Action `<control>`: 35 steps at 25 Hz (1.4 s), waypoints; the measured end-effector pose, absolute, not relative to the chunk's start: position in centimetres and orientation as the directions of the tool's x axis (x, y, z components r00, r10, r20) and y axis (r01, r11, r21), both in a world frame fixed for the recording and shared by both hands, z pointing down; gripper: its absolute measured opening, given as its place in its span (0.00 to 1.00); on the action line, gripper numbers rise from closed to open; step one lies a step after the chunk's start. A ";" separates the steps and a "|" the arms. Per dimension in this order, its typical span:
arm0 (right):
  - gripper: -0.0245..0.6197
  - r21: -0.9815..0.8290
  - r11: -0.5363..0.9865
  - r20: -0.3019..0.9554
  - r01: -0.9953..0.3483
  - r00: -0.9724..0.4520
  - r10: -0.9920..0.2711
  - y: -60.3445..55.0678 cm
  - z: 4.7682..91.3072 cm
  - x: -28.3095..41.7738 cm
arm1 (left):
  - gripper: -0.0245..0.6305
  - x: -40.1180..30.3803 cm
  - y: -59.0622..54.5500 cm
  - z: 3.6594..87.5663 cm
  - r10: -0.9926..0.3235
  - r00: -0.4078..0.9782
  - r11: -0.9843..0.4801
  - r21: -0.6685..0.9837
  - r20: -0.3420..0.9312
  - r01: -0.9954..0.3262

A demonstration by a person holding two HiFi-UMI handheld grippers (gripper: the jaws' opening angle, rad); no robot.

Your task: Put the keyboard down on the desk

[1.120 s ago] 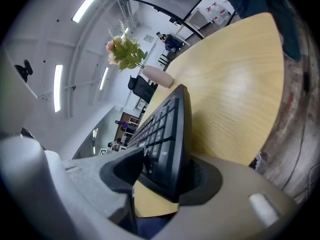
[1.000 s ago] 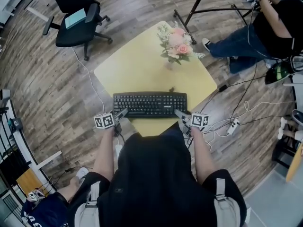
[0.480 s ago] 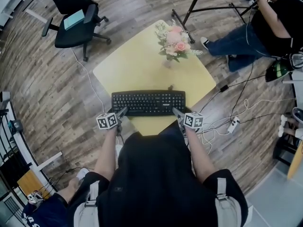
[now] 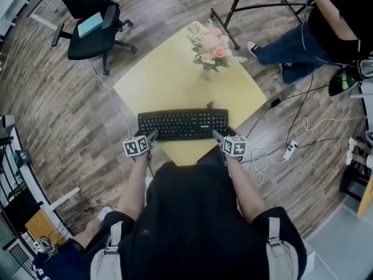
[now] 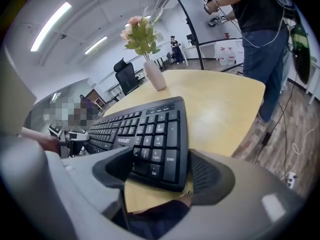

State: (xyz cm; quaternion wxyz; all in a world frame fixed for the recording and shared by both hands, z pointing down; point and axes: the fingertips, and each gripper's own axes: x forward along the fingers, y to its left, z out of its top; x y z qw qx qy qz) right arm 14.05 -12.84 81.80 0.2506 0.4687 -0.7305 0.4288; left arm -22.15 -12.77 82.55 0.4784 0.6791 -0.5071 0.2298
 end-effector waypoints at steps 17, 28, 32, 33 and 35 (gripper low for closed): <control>0.58 -0.319 0.262 0.705 -0.911 -0.413 -0.577 -11.7 79.6 14.7 | 0.68 -22.6 -11.9 80.7 -0.551 0.331 -0.023 0.383 0.766 -0.924; 0.58 -0.273 0.262 0.657 -0.926 -0.378 -0.652 -9.6 76.2 16.5 | 0.67 -22.9 -10.6 76.9 -0.646 0.320 -0.150 0.296 0.693 -0.943; 0.54 -0.278 0.313 0.648 -0.908 -0.418 -0.637 -7.9 75.7 15.5 | 0.67 -22.5 -9.3 76.0 -0.653 0.371 -0.228 0.296 0.660 -0.928; 0.51 -0.275 0.332 0.648 -0.902 -0.429 -0.629 -7.4 75.5 15.0 | 0.67 -22.3 -9.0 75.7 -0.650 0.394 -0.253 0.304 0.650 -0.919; 0.35 -0.262 0.370 0.644 -0.892 -0.447 -0.621 -6.5 75.0 14.1 | 0.66 -21.8 -8.3 75.1 -0.641 0.439 -0.308 0.313 0.630 -0.898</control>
